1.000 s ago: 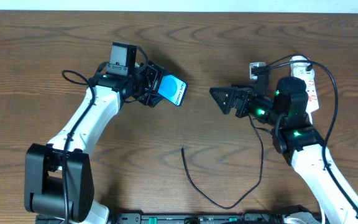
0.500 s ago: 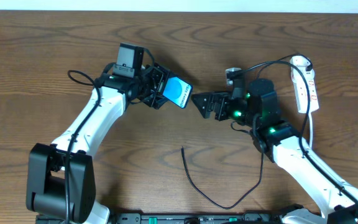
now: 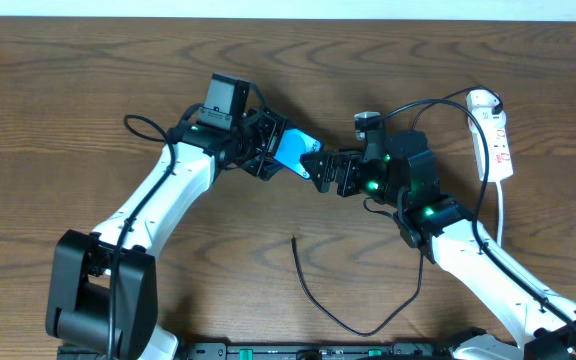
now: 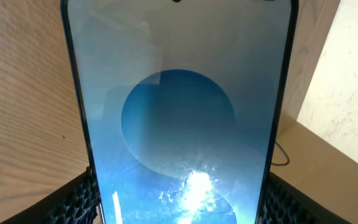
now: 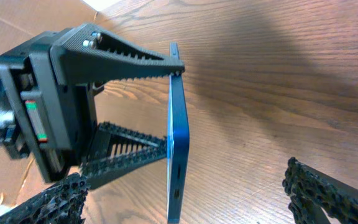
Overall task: Plug charger to phone and switch on socket
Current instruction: 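Close the right gripper on the phone's edge beside the left gripper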
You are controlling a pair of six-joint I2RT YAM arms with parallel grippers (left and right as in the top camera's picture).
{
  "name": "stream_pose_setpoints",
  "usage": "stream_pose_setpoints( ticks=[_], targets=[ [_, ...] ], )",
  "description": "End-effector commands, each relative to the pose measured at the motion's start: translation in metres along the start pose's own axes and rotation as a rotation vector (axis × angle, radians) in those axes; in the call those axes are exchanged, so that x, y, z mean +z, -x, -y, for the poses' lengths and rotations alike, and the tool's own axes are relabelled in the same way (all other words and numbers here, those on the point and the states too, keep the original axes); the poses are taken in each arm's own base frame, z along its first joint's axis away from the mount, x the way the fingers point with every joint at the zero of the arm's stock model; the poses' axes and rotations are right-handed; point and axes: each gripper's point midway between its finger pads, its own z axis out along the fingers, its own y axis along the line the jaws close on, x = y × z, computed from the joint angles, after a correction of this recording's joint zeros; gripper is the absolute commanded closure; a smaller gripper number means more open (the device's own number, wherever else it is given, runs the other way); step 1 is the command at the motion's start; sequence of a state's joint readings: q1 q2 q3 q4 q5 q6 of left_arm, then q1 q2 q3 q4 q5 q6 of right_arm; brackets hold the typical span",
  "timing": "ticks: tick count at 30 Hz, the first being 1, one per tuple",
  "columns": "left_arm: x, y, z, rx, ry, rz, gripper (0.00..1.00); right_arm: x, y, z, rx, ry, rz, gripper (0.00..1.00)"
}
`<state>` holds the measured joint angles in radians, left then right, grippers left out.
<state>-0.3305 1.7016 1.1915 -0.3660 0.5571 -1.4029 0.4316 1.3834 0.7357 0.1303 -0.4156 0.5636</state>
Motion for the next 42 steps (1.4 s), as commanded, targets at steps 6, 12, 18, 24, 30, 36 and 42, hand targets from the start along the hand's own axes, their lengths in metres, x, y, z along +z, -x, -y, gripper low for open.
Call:
stream_pose_setpoints(
  ticks=[6,12,18,24,30,36,42],
  targets=[
    [-0.004,-0.025,0.016,0.027,-0.035,-0.026,0.93,0.001,0.006,0.0,-0.001,-0.024,0.016,0.01],
    [-0.001,-0.033,0.015,0.018,-0.028,-0.039,0.93,0.002,0.002,0.004,0.005,-0.045,0.005,0.01],
    [0.002,-0.043,0.018,0.021,-0.038,-0.053,0.93,0.003,-0.002,0.007,0.006,-0.077,0.001,0.01],
    [0.005,-0.053,0.019,0.002,-0.036,-0.069,0.93,0.005,-0.005,0.004,-0.004,-0.084,0.001,0.01],
    [0.006,-0.055,0.02,0.001,-0.041,-0.072,0.93,0.005,-0.006,0.007,-0.002,-0.105,0.004,0.01],
    [0.006,-0.058,0.023,-0.007,-0.053,-0.091,0.93,0.005,-0.006,0.007,-0.002,-0.105,0.004,0.11],
    [0.005,-0.061,0.025,-0.006,-0.059,-0.111,0.93,0.005,-0.006,0.007,-0.002,-0.105,0.004,0.23]
  ],
)
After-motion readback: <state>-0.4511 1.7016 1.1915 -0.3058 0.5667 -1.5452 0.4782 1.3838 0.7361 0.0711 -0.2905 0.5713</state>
